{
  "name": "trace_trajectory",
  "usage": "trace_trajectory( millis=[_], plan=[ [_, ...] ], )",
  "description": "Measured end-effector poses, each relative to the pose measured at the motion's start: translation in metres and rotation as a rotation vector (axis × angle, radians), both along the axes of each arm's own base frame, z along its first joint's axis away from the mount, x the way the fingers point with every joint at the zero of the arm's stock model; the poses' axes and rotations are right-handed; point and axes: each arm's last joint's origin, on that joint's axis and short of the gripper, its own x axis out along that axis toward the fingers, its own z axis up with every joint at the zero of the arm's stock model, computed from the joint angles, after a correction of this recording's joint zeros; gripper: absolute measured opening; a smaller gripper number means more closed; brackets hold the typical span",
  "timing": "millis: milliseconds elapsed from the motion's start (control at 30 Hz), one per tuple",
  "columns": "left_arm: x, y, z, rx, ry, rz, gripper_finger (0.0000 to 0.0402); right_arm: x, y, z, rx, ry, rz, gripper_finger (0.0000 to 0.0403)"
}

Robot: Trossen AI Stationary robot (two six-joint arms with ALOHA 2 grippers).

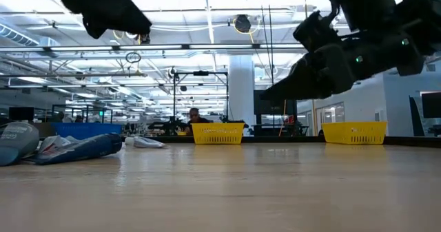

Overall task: Pick & Place Travel size toiletries
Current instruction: Put the shave cream into the top blue bin

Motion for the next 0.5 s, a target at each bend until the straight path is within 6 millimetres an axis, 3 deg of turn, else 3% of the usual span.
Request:
trace_trajectory(
  millis=[267, 500],
  plan=[
    [0.001, 0.003, -0.012, -0.367, 0.165, -0.048, 0.0074, 0.000, -0.001, -0.023, -0.006, 0.080, -0.007, 0.0006],
    [-0.009, 0.014, -0.026, -0.549, 0.377, 0.118, 0.0197, 0.000, -0.001, -0.028, -0.018, 0.106, -0.003, 0.0006]
  ],
)
